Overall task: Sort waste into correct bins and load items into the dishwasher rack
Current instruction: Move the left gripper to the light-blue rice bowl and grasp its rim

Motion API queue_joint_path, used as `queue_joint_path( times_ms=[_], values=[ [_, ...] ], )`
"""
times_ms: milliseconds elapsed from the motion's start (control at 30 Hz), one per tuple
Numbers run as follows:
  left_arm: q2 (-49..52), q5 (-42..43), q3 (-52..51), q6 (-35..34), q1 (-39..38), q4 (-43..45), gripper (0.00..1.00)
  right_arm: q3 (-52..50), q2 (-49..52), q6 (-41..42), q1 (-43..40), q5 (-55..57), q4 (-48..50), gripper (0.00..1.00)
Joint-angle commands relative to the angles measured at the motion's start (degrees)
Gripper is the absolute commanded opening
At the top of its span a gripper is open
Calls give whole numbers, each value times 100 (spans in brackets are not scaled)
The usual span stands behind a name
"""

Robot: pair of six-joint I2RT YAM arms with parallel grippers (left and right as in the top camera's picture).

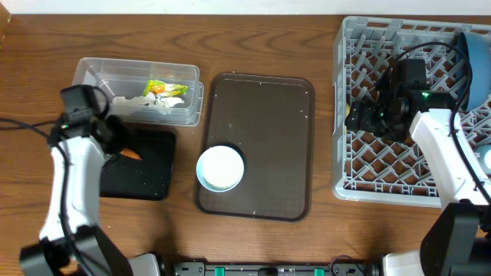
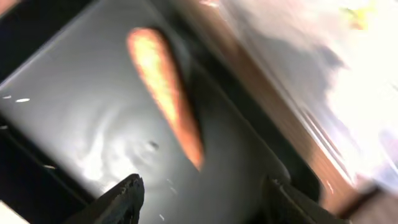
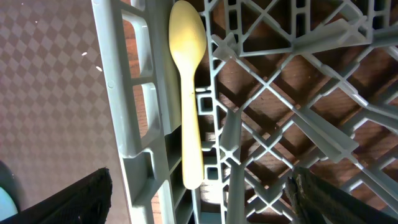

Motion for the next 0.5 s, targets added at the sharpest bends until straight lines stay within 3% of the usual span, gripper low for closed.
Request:
queue_joint_path(
  times_ms=[0, 467],
  values=[
    [-155, -4, 37, 577, -608, -140, 63, -4, -13, -59, 50, 20, 4, 90],
    [-81, -81, 37, 638, -3917, -173, 63, -4, -13, -59, 55, 20, 24, 91]
  ],
)
